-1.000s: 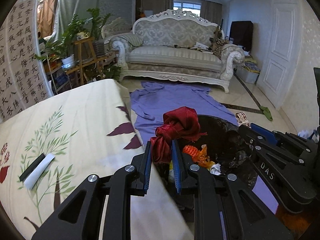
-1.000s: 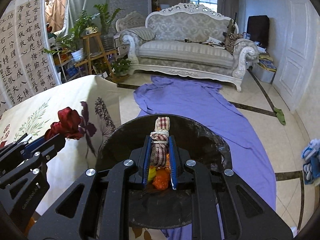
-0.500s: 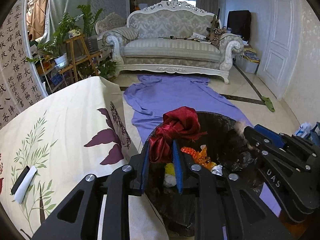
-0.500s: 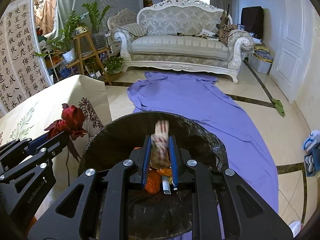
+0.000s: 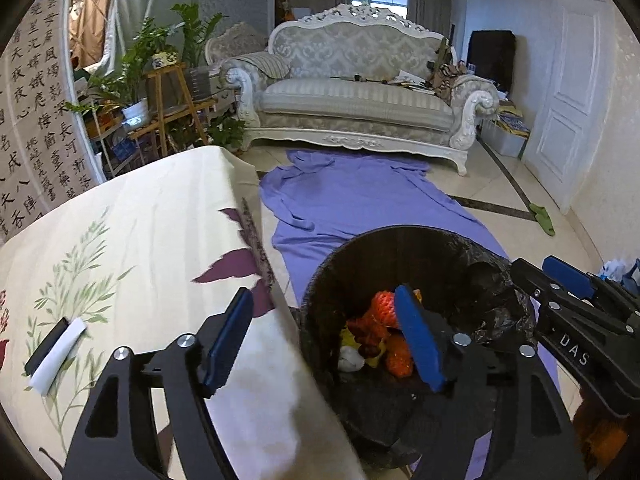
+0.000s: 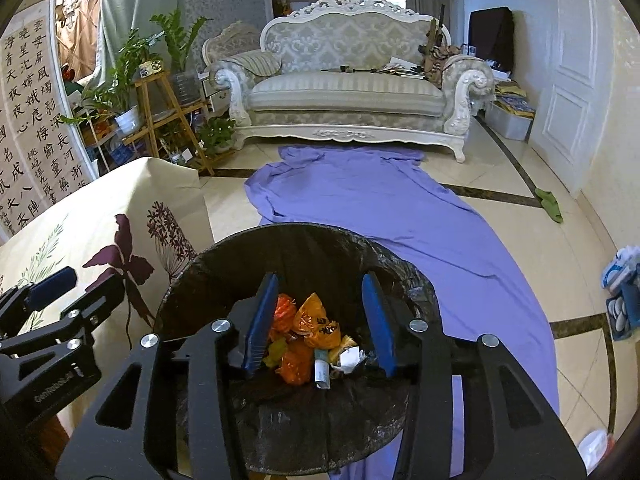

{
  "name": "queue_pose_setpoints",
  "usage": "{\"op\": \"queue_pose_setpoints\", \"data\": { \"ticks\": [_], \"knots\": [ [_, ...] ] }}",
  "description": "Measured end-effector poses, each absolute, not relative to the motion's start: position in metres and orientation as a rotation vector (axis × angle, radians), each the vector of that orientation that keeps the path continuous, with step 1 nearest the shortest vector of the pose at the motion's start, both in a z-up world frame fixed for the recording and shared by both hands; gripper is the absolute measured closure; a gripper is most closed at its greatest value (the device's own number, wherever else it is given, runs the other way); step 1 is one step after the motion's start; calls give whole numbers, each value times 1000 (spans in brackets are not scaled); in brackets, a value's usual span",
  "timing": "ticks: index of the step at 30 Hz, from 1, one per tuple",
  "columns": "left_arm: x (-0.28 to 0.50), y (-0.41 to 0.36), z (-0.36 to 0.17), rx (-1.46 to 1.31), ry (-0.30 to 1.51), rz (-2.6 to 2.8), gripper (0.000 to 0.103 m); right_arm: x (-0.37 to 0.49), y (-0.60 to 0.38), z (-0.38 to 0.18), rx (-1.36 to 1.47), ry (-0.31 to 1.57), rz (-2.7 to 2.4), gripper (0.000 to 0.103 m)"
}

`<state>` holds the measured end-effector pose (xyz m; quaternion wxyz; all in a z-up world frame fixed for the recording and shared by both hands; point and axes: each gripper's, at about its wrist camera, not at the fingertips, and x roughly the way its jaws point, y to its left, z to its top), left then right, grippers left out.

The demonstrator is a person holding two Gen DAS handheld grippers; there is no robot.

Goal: Collect trash
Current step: 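Carry the red cloth and ribbon bundle over the bin and open both grippers, then return to the bed and grasp the white roll with the right gripper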

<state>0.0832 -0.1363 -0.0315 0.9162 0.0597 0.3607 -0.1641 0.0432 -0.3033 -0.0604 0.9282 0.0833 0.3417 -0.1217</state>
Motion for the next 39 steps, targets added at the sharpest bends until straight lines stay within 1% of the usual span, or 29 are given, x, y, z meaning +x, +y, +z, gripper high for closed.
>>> {"op": "queue_pose_setpoints", "data": {
  "ticks": [8, 16, 30, 31, 34, 39],
  "knots": [
    [66, -91, -27, 128, 724, -251, 29, 40, -272, -59, 169, 711, -197, 50],
    [48, -22, -23, 98, 721, -111, 28, 46, -214, -54, 141, 728, -76, 48],
    [27, 110, -25, 29, 734, 136, 28, 65, -81, -46, 32, 769, 166, 47],
    [23, 118, -26, 26, 735, 144, 28, 66, -72, -46, 26, 773, 179, 47],
    [24, 143, -28, 19, 743, 186, 28, 72, -43, -47, 12, 791, 222, 39],
    [24, 178, -31, -8, 755, 235, 28, 80, -6, -48, -20, 814, 263, 39]
  ]
}}
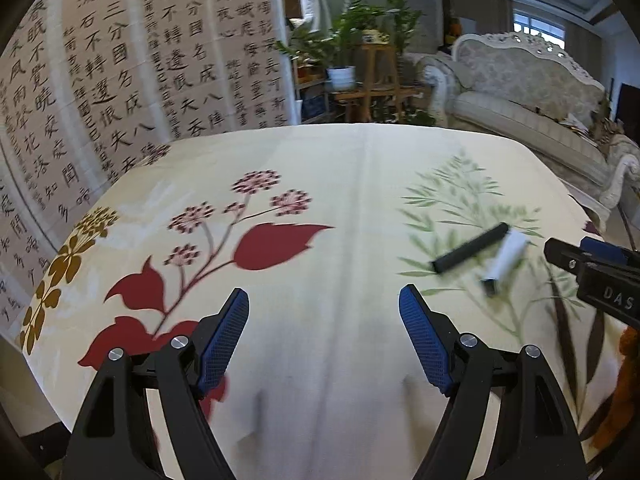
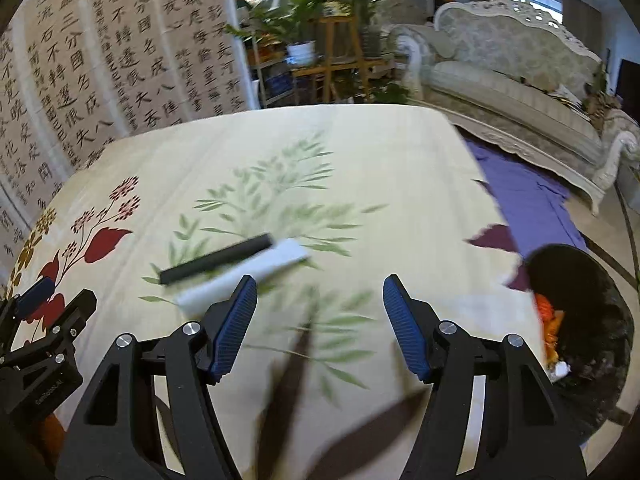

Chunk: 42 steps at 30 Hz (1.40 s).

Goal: Collect trash
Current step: 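Return to the bed and grasp the white roll with the right gripper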

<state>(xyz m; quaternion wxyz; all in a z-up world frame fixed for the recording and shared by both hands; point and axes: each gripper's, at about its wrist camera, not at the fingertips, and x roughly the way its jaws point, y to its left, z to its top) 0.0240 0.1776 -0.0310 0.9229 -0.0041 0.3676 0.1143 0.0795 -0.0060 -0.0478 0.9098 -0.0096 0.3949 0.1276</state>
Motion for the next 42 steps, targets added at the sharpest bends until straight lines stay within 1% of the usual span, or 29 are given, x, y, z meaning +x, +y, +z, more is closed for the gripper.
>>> {"op": "queue_pose_setpoints", "data": {
  "ticks": [8, 15, 21, 23, 25, 37, 42],
  "knots": [
    [22, 196, -34, -46, 759, 242, 28, 97, 43, -60, -93, 864, 260, 38],
    [25, 192, -32, -36, 753, 209, 27, 99, 26, -67, -103, 888, 222, 39],
    [36, 177, -32, -17, 749, 164, 27, 101, 8, -66, -101, 875, 235, 63],
    [39, 171, -32, -8, 749, 150, 27, 101, 6, -67, -108, 875, 243, 80],
    [42, 165, -32, 3, 751, 137, 27, 101, 4, -67, -115, 874, 258, 85],
    [73, 117, -38, 80, 775, 20, 27, 101, -41, -66, -100, 867, 188, 85],
    [91, 104, -42, 97, 801, -17, 27, 101, -45, -67, -96, 866, 194, 84]
  ]
}}
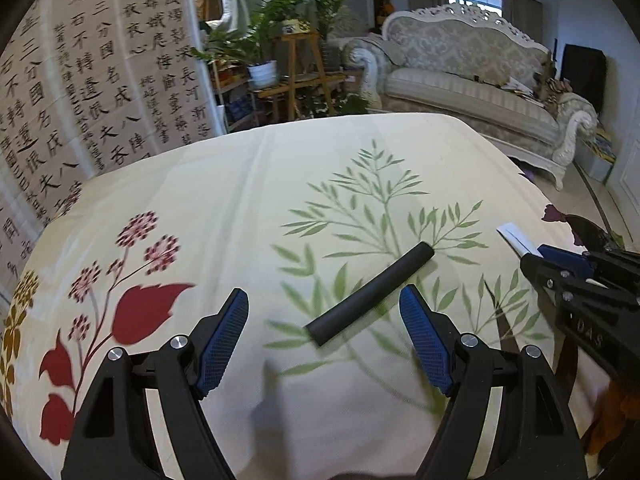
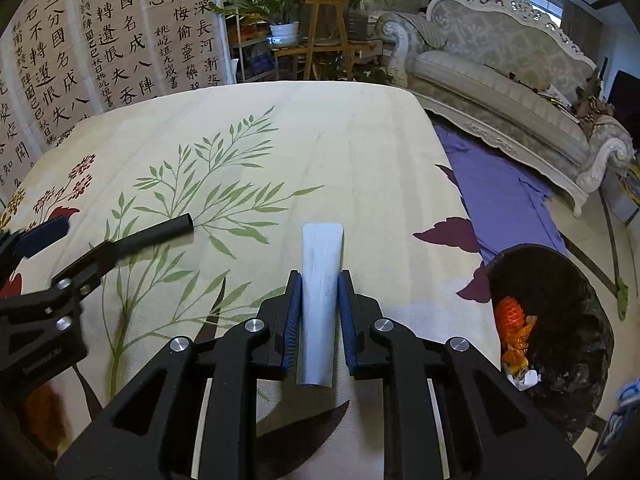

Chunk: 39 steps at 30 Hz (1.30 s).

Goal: Collect trash
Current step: 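Return to the bed and grasp the white roll with the right gripper, then grasp the black foam tube with the left gripper while the right holds the white roll, then carry the black tube and white roll over the bin and open both grippers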

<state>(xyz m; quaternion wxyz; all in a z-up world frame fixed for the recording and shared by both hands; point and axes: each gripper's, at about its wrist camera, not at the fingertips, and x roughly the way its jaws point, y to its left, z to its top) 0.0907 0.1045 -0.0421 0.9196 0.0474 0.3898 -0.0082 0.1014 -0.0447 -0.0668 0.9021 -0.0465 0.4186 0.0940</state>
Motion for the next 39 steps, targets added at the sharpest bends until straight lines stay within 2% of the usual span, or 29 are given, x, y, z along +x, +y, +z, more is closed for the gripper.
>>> {"op": "queue_pose_setpoints", "data": {
  "ticks": [6, 7, 8, 11, 15, 17, 20, 39],
  "knots": [
    [101, 91, -48, 131, 836, -60, 28, 101, -45, -68, -94, 864, 198, 84],
    [101, 89, -49, 135, 843, -67, 31, 101, -45, -68, -91, 864, 198, 84],
    [101, 89, -51, 136, 852, -74, 40, 101, -45, -68, -90, 864, 199, 84],
    [103, 89, -53, 121, 876, -101, 58, 101, -44, -68, -91, 863, 199, 84],
    [101, 88, -52, 119, 872, -129, 71, 101, -44, -68, -89, 863, 200, 84],
    [100, 85, -52, 135, 869, -139, 82, 101, -44, -68, -92, 861, 198, 84],
    [98, 79, -52, 159, 865, -142, 89, 101, -44, -68, -93, 861, 198, 84],
    [96, 82, -49, 120, 861, -89, 89, 100, -44, -68, -92, 859, 198, 85]
  ]
}}
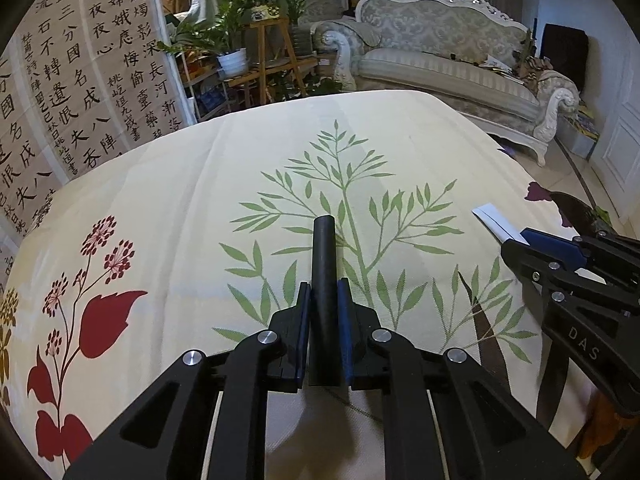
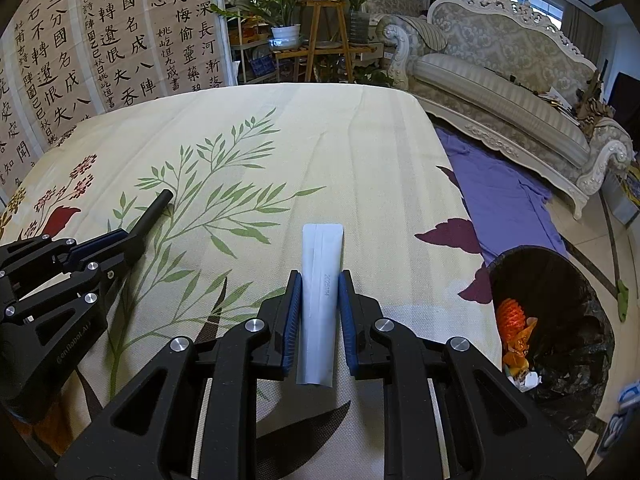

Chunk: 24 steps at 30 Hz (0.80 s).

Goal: Collect trash
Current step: 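Carry the black tube and white roll over the bin and open both grippers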

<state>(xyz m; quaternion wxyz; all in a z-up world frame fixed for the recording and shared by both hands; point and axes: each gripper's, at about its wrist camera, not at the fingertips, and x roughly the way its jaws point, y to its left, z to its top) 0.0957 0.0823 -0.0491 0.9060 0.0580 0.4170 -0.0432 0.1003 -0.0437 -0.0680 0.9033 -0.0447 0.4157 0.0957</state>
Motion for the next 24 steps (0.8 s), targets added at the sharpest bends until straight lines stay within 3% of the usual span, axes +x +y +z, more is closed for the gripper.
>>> {"op": "queue_pose_setpoints", "data": {
  "ticks": [24],
  "knots": [
    [51, 71, -11, 40, 736, -88, 89, 53, -72, -34, -36, 755, 168, 86]
  ]
}}
